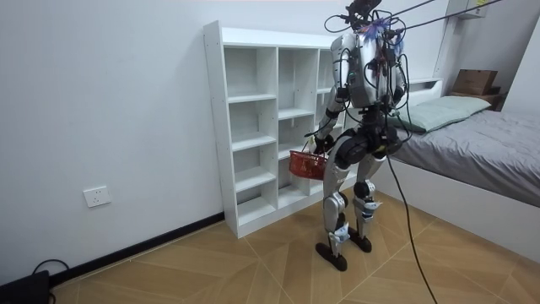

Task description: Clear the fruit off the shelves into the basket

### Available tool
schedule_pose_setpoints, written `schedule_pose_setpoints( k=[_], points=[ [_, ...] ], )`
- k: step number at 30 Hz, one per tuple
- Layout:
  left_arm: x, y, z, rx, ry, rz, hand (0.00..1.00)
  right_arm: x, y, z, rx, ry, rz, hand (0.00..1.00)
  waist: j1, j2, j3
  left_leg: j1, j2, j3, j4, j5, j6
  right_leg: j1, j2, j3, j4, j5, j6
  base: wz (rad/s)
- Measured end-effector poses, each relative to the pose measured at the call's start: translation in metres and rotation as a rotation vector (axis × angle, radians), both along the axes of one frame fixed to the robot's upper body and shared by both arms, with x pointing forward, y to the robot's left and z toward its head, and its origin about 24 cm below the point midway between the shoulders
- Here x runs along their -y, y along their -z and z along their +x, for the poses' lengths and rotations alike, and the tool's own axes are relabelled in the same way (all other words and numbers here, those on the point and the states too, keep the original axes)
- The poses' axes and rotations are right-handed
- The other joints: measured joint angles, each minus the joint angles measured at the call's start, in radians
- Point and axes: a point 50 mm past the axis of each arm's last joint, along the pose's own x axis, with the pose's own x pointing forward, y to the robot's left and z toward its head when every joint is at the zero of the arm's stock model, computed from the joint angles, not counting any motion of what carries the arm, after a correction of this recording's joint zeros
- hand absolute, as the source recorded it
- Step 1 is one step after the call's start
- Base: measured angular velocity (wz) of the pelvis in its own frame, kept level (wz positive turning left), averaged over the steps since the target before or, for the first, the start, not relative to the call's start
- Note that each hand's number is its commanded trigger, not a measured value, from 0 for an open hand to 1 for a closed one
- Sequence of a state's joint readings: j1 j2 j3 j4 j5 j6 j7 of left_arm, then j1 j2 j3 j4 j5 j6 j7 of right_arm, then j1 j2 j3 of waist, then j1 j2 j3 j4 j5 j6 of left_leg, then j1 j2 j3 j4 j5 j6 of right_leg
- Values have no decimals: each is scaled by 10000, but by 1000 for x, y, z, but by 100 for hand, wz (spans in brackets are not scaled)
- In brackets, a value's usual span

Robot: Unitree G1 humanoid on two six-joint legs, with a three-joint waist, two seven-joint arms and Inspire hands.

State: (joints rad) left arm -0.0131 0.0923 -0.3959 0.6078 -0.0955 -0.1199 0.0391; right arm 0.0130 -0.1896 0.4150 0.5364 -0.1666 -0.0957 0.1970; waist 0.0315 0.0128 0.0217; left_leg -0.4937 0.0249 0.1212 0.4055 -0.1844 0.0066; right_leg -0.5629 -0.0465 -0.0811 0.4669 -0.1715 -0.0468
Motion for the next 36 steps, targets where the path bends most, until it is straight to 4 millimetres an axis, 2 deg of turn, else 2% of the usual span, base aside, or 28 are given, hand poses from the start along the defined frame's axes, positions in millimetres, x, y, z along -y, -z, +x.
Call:
schedule_pose_setpoints(
  k=[13,26,31,36],
  points=[
    [3,1,-3,-158,304,-300,100,-7,0,-1,-50,74,256,0,-14,-2,-1,-8,-7,19,91,1,3,-8,-25,1,105,-14,1,0],
    [3,5,-9,-378,184,-350,100,-7,1,1,-131,360,265,0,-28,-154,0,16,-21,99,111,13,21,-57,-28,134,170,-2,28,-1],
    [-5,8,-11,-517,61,-134,100,-4,3,0,-224,477,161,0,-19,-161,6,184,-10,79,69,14,22,131,12,167,79,11,36,-1],
    [-22,17,-17,-952,-25,410,100,3,12,-5,-717,603,-49,0,4,-139,24,739,123,116,-181,-2,-2,823,126,65,-414,104,34,-1]
  ],
)
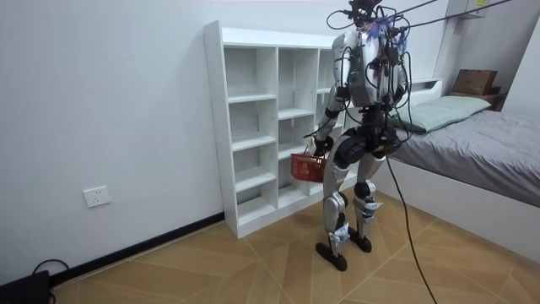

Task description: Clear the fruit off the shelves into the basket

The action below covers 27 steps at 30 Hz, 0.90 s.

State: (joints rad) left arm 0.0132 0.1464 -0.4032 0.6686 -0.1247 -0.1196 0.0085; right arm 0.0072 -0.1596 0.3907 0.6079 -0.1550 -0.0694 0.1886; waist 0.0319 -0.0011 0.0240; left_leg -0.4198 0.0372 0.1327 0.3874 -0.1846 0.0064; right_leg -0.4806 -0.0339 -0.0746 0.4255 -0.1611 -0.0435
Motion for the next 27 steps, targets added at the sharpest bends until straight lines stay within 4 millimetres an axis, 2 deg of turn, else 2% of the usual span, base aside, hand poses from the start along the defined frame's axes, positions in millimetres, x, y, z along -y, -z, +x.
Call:
schedule_pose_setpoints(
  k=[7,11,15,17,19,21,23,27],
  points=[
    [-17,10,-9,-593,-245,532,100,15,4,-1,-207,418,-262,0,-81,16,5,486,16,-35,-218,-8,-16,578,25,-144,-305,48,-9,2],
    [-25,14,-16,-798,-657,534,100,23,4,-2,-124,822,-298,0,-117,19,3,1146,-33,-50,-524,-8,-16,1184,26,-106,-519,8,34,0],
    [-32,22,-31,-1251,-812,736,100,36,9,-19,-209,1267,-515,0,-88,20,-23,2129,-115,-62,-1098,0,-27,2075,38,-93,-902,-52,112,-2],
    [-38,26,-42,-1518,-1136,741,100,42,14,-31,-453,1616,-561,0,-80,0,-72,2564,-122,-65,-1349,2,-27,2480,62,-75,-1145,-54,126,-5],
    [-48,30,-58,-1803,-1482,970,100,49,21,-52,-873,2149,-569,0,-76,-60,-168,3047,-119,-100,-1598,0,-30,3055,88,-116,-1530,-51,149,4],
    [-54,31,-68,-1963,-1764,1074,100,55,25,-64,-1085,2507,-684,0,-145,-131,-220,3297,-129,-139,-1697,-5,-33,3401,96,-143,-1730,-46,178,8],
    [-58,33,-74,-2105,-2015,1109,100,60,26,-71,-1213,2813,-759,0,-211,-167,-237,3560,-144,-166,-1881,-5,-34,3687,129,-157,-1932,-26,210,7],
    [-70,39,-90,-2629,-2668,1307,100,74,36,-87,-1799,4077,-781,0,-260,-210,-214,4323,-184,-127,-2080,-9,-36,4516,177,-96,-2398,-17,268,0]
  ],
)
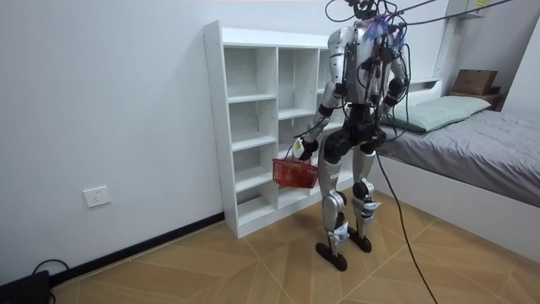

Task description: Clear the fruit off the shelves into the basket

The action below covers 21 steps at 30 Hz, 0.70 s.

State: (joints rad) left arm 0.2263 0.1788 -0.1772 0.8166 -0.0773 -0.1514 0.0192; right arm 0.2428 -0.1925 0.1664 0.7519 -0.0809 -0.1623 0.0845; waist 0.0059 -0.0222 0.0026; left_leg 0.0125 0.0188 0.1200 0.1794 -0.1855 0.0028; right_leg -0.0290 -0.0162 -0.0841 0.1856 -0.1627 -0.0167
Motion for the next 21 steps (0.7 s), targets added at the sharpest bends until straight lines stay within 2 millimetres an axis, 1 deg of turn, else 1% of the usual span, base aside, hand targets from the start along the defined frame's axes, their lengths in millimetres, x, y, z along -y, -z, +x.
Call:
schedule_pose_setpoints(
  k=[2,5,7,8,10,11,12,13,14,15,18,21],
  points=[
    [-6,1,-4,-118,-297,94,100,4,3,-6,-253,275,-38,0,-2,-22,2,190,-3,5,-39,-10,-11,162,-12,14,-27,-33,13,-2],
    [-13,3,-9,-337,-757,200,100,13,10,-15,-777,1174,56,0,-3,-20,6,367,13,5,-166,-12,-14,305,-14,11,-143,-32,12,0],
    [-18,7,-15,-674,-1009,281,100,20,15,-24,-1279,1961,113,0,1,-19,13,498,14,-29,-177,-23,-17,443,-11,18,-174,-30,16,0],
    [-21,9,-21,-927,-1180,340,100,24,18,-30,-1525,2430,89,0,2,-11,-7,552,16,-32,-197,-36,-16,488,-3,34,-172,-39,22,0],
    [-23,11,-27,-1155,-1435,416,100,28,21,-40,-1841,3302,174,0,-24,6,4,562,20,-80,-203,-52,-18,533,17,10,-178,-41,25,7],
    [-24,13,-31,-1329,-1675,408,100,31,24,-49,-2143,3931,209,0,-28,15,24,671,20,-109,-247,-68,-12,648,43,-8,-180,-50,36,7],
    [-24,15,-38,-1605,-1892,406,100,32,26,-56,-2387,4543,281,0,-14,18,16,775,19,-111,-310,-88,-11,698,70,-4,-178,-80,48,3],
    [-25,16,-41,-1746,-1990,412,100,32,27,-60,-2508,4849,353,0,-12,76,15,828,19,-111,-324,-95,-10,740,73,2,-174,-87,49,0],
    [-26,17,-47,-1986,-2234,417,100,32,29,-66,-2749,5275,476,0,-24,35,24,899,25,-112,-338,-127,-9,811,87,5,-187,-91,53,-3],
    [-27,18,-51,-2142,-2491,413,100,32,30,-71,-2931,5564,556,0,-11,58,9,944,32,-115,-339,-168,-13,834,102,24,-164,-98,54,-4],
    [-29,19,-58,-2480,-2860,412,100,32,32,-77,-3353,5966,779,0,-17,40,15,1046,30,-118,-354,-175,-8,961,110,52,-178,-96,55,-1],
    [-28,21,-62,-2755,-2924,405,100,31,33,-77,-3543,6107,1000,0,-15,47,10,1165,36,-120,-348,-222,-6,1080,121,52,-215,-111,64,0]
  ],
)
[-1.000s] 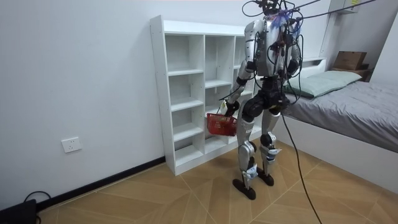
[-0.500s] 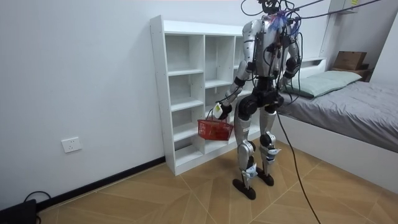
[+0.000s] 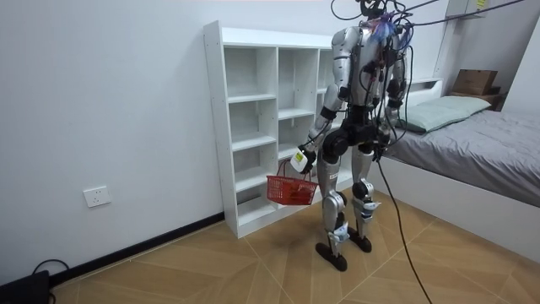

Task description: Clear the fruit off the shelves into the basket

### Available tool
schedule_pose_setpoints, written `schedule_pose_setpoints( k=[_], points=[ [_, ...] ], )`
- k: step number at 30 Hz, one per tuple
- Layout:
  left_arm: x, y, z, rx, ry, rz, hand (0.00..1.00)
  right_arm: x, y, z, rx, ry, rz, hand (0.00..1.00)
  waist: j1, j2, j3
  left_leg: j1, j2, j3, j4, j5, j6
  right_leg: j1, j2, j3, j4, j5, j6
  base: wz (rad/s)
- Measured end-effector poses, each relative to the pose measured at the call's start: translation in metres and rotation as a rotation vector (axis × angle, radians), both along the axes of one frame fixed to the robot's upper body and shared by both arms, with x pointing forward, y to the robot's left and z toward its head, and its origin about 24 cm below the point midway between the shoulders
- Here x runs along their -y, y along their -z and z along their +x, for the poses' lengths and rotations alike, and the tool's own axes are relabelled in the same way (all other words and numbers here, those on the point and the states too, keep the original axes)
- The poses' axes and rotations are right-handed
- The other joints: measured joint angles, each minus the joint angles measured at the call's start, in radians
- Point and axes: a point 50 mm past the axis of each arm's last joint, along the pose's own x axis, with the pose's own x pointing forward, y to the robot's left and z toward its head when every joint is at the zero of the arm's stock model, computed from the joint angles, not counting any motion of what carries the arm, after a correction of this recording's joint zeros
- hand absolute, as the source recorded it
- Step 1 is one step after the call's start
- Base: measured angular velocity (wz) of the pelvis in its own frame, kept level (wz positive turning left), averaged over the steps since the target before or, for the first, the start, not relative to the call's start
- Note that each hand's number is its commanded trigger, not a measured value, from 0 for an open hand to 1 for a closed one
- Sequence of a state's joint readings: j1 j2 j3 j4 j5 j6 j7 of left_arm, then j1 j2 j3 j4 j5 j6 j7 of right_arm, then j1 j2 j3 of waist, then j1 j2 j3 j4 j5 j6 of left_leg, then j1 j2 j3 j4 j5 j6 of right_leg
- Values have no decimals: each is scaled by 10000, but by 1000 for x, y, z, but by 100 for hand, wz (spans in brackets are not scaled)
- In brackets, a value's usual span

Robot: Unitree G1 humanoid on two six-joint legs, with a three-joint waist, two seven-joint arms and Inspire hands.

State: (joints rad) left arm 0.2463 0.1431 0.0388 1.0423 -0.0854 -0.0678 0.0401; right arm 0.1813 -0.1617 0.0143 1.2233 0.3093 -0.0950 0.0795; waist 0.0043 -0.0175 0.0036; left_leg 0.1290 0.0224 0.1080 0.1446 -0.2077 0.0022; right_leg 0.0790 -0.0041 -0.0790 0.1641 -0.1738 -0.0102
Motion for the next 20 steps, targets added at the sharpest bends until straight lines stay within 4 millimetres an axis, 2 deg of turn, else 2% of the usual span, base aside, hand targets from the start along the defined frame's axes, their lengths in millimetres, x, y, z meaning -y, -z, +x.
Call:
schedule_pose_setpoints(
  k=[11,20],
  points=[
    [-2,0,2,-230,-244,-8,100,0,1,-4,-385,170,166,0,-5,7,-8,129,13,-21,2,-62,-25,273,34,22,-255,5,-5,0],
    [1,1,2,-259,-178,-67,100,0,1,-4,-385,144,155,0,5,-38,20,152,11,-20,2,-62,-26,265,46,130,-291,1,-3,-3]
  ],
)
